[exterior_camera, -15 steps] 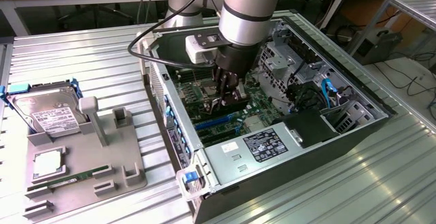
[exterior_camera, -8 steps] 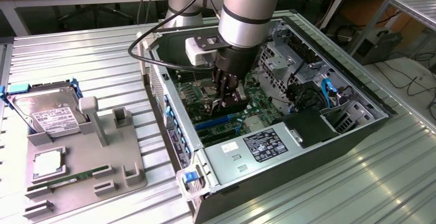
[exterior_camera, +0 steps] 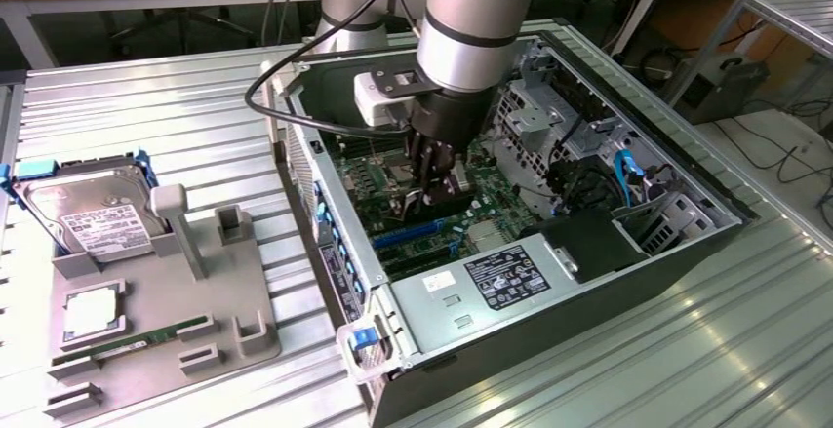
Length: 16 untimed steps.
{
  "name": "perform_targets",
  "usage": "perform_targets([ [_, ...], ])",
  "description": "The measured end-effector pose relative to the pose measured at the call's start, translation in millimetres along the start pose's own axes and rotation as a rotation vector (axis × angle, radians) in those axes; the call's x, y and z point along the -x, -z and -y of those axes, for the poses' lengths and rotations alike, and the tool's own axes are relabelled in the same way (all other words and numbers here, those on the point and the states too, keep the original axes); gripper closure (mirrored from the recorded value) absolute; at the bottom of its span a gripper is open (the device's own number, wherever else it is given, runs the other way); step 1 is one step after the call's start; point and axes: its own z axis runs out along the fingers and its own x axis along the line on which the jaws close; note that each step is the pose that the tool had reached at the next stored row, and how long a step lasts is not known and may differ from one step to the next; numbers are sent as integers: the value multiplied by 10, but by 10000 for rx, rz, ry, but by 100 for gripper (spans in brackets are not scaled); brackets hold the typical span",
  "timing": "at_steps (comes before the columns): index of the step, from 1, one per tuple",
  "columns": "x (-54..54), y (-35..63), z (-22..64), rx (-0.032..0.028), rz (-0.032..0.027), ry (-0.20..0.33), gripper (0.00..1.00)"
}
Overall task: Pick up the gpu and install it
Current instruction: 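Insert the gpu into the slot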
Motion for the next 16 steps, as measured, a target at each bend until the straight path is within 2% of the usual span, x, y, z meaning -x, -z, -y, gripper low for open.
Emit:
perform_targets([
  [10, 2, -27, 5, -174, -2, 72, 74],
  [16, 1, -108, -14, -180, -2, 75, 74],
])
